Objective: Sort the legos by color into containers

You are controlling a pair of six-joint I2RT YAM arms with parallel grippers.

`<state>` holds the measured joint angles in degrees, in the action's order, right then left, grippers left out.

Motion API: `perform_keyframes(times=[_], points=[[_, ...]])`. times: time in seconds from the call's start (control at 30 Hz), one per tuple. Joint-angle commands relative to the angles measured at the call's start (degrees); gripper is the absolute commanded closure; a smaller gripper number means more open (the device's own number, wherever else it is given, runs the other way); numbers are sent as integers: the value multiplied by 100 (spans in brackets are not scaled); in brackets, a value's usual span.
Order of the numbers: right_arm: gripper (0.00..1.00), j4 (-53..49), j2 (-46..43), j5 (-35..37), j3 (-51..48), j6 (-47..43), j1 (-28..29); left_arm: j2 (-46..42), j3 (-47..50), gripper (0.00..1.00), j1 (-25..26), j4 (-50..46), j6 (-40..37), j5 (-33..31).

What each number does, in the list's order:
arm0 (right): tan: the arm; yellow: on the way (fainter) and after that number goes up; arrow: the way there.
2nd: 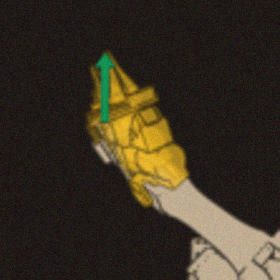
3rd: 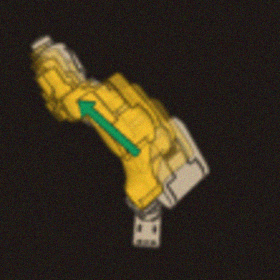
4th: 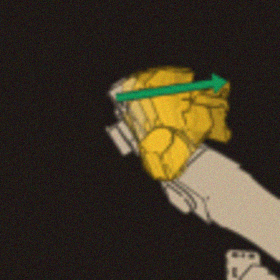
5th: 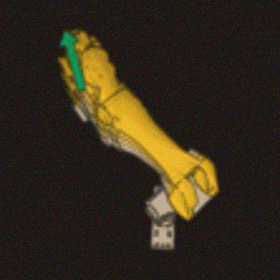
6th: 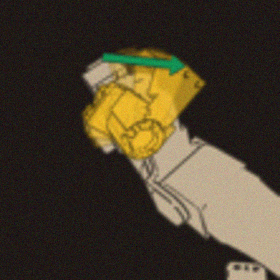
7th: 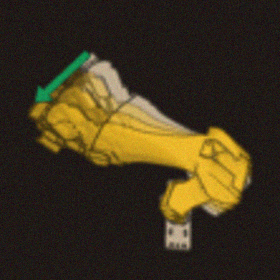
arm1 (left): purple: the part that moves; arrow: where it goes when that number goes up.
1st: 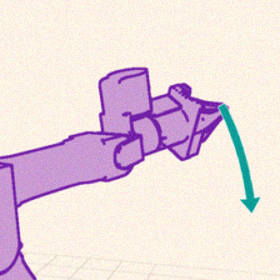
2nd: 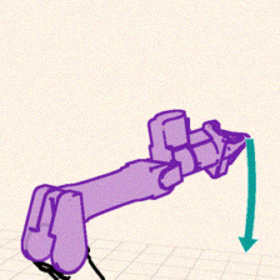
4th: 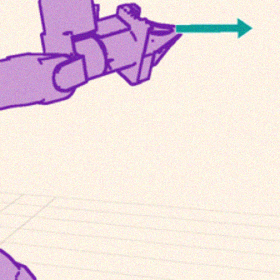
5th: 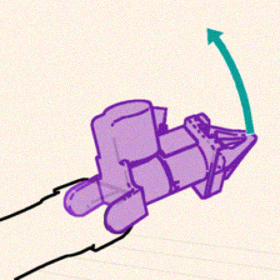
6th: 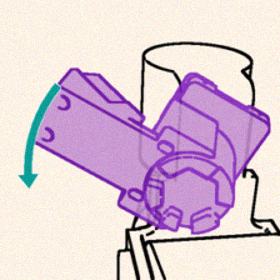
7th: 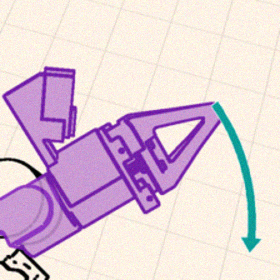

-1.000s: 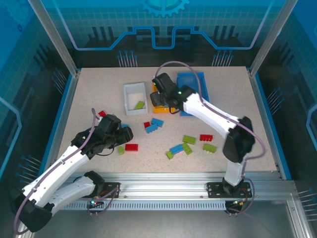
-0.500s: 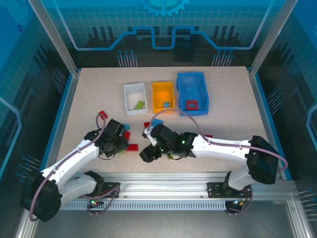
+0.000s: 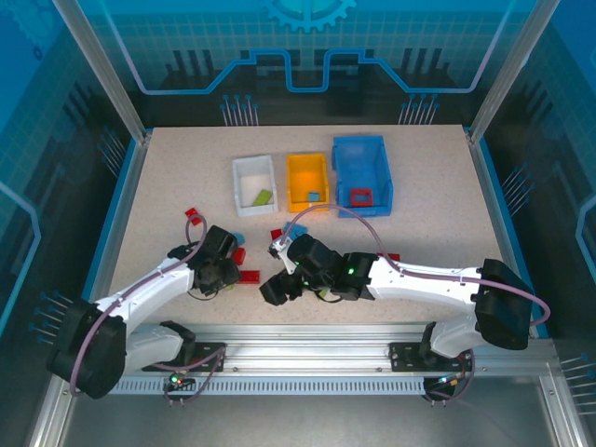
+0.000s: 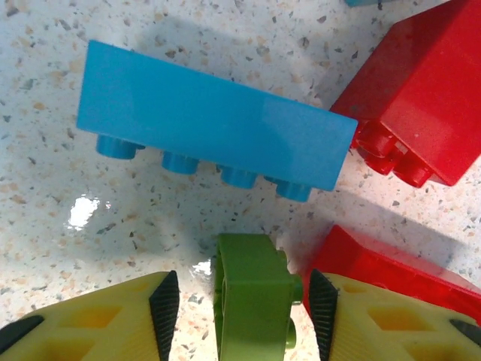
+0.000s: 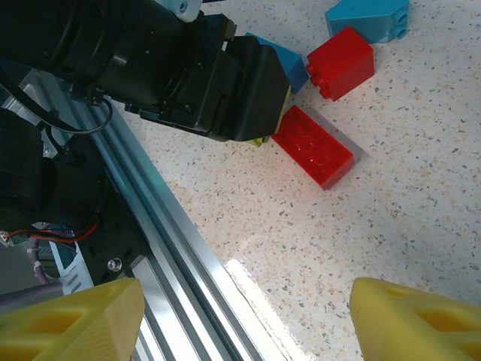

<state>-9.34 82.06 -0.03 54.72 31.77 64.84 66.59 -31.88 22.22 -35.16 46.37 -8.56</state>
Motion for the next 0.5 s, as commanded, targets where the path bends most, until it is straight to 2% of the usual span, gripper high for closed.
perform_keyframes(times=[0.0, 0.33, 0.47], points=[[26, 99, -59, 93, 17, 109, 29, 76, 133, 53, -60, 217, -119, -18], [28, 48, -188, 305, -22, 159, 7, -117, 112, 87, -66, 75, -189, -176], [29, 60, -723, 887, -150, 265, -101, -648, -495, 90, -8, -501, -341, -222]])
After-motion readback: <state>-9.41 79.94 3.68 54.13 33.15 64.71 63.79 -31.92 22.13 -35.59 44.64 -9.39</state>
